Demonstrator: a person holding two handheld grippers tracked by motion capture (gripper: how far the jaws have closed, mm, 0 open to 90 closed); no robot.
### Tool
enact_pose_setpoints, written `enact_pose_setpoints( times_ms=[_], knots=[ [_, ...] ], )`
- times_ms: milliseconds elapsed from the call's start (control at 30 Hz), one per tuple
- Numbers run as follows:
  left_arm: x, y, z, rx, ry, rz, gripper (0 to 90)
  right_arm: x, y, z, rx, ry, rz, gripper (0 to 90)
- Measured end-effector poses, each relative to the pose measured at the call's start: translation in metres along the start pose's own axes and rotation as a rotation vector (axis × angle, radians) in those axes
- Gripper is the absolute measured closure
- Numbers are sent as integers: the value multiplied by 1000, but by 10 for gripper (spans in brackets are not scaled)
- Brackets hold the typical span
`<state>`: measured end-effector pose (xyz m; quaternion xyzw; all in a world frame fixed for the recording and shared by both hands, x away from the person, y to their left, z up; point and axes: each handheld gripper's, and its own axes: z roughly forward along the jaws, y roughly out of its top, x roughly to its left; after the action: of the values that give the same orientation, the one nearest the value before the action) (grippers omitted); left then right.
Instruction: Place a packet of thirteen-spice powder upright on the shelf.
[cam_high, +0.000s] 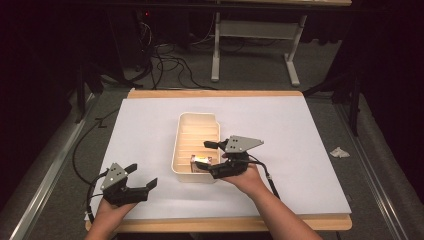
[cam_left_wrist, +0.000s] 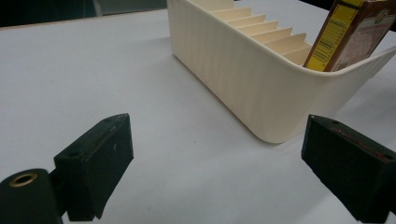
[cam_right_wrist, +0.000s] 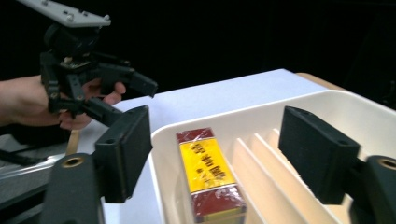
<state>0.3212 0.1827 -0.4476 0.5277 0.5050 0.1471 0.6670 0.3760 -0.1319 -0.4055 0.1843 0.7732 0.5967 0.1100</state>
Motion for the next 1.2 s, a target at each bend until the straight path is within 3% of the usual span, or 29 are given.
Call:
enact_pose_setpoints(
  times_ms=[200,433,767,967,1100,1200],
  knots=[
    [-1,0,1,4,-4,10,96,-3,5,-14,-18,-87,15,163],
    [1,2,0,-10,4,3,96,-8,3,-41,-24,-197,24,152],
    [-4,-1,9,10,-11,15,98,-15,-32,-113,30,-379,65,149],
    [-5,-3,14,16,-13,14,99,-10,-53,-155,45,-466,94,149],
    [-7,-5,16,22,-12,23,100,-5,-61,-179,21,-509,115,149],
    [-8,-6,17,23,-13,26,100,-4,-64,-186,-16,-537,135,149]
  ],
)
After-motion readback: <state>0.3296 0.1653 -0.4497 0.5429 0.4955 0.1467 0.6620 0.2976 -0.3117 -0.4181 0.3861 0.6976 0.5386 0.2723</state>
